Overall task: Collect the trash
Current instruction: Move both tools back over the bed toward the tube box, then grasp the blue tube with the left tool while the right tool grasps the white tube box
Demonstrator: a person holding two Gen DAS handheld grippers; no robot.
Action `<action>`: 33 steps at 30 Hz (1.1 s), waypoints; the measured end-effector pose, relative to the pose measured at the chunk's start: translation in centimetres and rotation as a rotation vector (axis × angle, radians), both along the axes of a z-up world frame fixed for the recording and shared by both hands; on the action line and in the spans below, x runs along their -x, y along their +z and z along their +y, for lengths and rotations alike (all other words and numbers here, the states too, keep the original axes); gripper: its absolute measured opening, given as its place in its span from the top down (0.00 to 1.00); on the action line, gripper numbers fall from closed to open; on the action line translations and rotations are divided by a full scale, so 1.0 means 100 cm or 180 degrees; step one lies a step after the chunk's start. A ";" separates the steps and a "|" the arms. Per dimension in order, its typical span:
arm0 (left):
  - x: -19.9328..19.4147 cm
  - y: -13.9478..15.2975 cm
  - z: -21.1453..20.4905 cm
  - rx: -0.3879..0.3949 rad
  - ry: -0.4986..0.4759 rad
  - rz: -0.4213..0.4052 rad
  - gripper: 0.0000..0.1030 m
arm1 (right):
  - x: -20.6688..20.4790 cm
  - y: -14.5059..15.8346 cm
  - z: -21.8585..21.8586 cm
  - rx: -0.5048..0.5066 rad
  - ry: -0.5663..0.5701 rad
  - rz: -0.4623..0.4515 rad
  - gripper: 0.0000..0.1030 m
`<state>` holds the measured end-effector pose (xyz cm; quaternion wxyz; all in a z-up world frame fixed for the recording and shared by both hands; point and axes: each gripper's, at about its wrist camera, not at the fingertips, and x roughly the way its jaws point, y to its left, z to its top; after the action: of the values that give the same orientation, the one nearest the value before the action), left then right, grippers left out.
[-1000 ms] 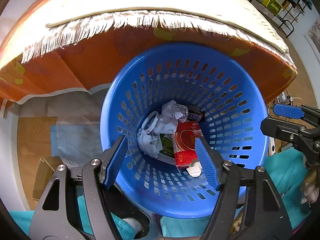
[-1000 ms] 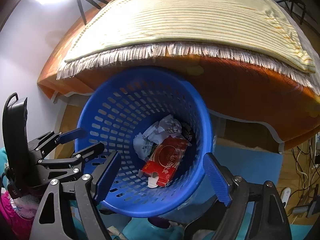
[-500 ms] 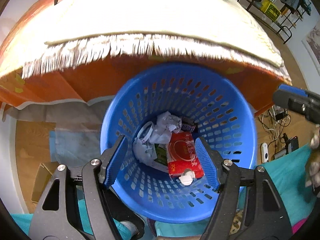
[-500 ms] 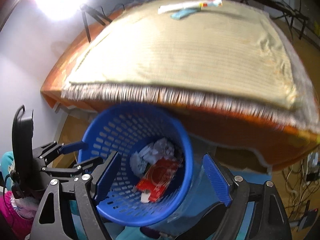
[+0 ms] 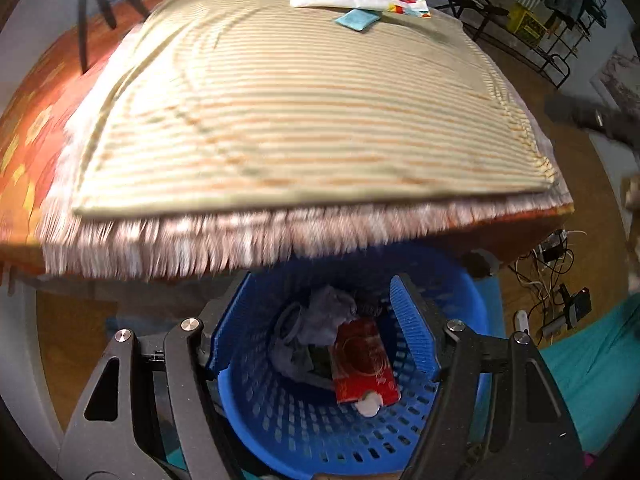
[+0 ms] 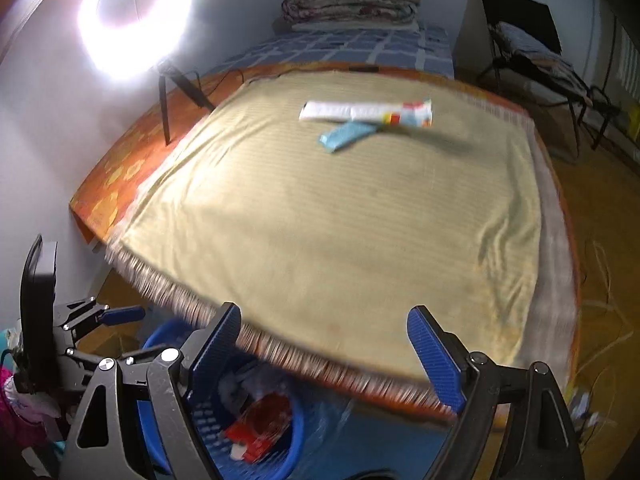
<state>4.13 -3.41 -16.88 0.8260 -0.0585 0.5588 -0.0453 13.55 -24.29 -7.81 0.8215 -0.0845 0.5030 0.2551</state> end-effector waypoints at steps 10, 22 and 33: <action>-0.052 0.010 -0.009 0.0002 -0.0274 0.0036 0.30 | -0.092 0.010 0.036 0.0057 0.0341 -0.0043 0.16; -0.124 0.015 -0.016 -0.0083 -0.0592 -0.0028 0.30 | -0.190 -0.030 0.106 0.0567 0.0827 -0.0102 0.16; -0.179 0.009 -0.001 -0.0080 -0.0604 -0.0094 0.30 | -0.253 -0.084 0.136 0.1043 0.1011 -0.0035 0.20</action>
<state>21.98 -3.52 -15.94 0.8268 0.0057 0.5501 -0.1171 38.87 -10.70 -16.26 0.7490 -0.2962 0.5136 0.2956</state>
